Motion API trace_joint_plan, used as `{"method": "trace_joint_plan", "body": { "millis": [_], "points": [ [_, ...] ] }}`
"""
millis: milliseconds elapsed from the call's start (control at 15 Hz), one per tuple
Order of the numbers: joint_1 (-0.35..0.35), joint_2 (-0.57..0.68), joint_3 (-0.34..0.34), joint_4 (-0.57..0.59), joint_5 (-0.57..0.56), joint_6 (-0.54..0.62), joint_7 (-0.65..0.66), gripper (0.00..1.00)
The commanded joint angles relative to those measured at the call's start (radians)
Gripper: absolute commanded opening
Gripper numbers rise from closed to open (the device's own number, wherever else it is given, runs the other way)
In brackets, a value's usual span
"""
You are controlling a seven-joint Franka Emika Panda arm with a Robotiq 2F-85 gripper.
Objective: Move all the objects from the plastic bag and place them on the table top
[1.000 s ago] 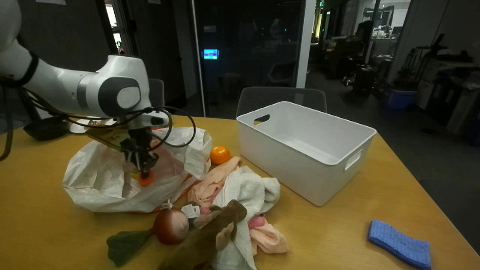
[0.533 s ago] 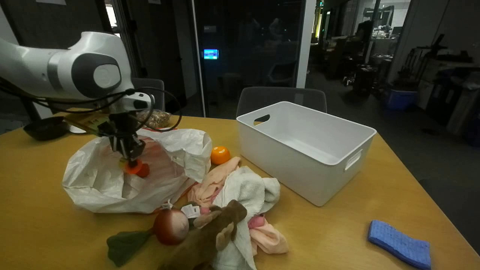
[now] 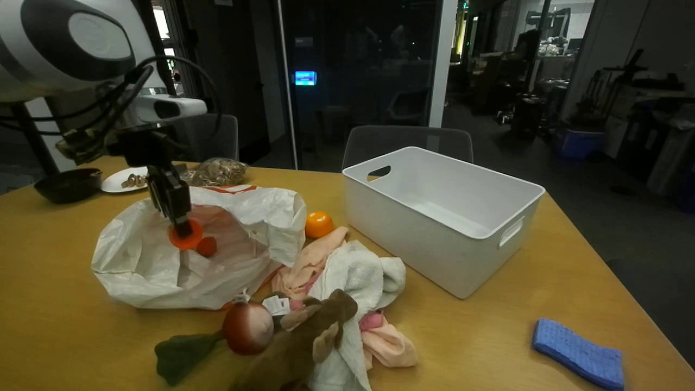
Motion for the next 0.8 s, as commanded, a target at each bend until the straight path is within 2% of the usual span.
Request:
{"method": "trace_joint_plan", "body": {
  "millis": [0, 267, 467, 533, 600, 733],
  "points": [
    [-0.07, -0.102, -0.006, -0.048, -0.04, -0.04, 0.074, 0.1],
    [-0.165, -0.126, -0.054, -0.093, -0.095, 0.003, 0.119, 0.1],
    [-0.219, -0.096, -0.092, -0.109, -0.129, 0.068, 0.133, 0.1],
    [-0.219, -0.09, -0.108, -0.119, -0.105, 0.097, 0.12, 0.35],
    [-0.213, -0.088, -0.12, -0.127, -0.083, 0.119, 0.094, 0.35],
    [-0.176, -0.101, -0.128, -0.156, -0.02, 0.179, 0.037, 0.48]
  ]
}}
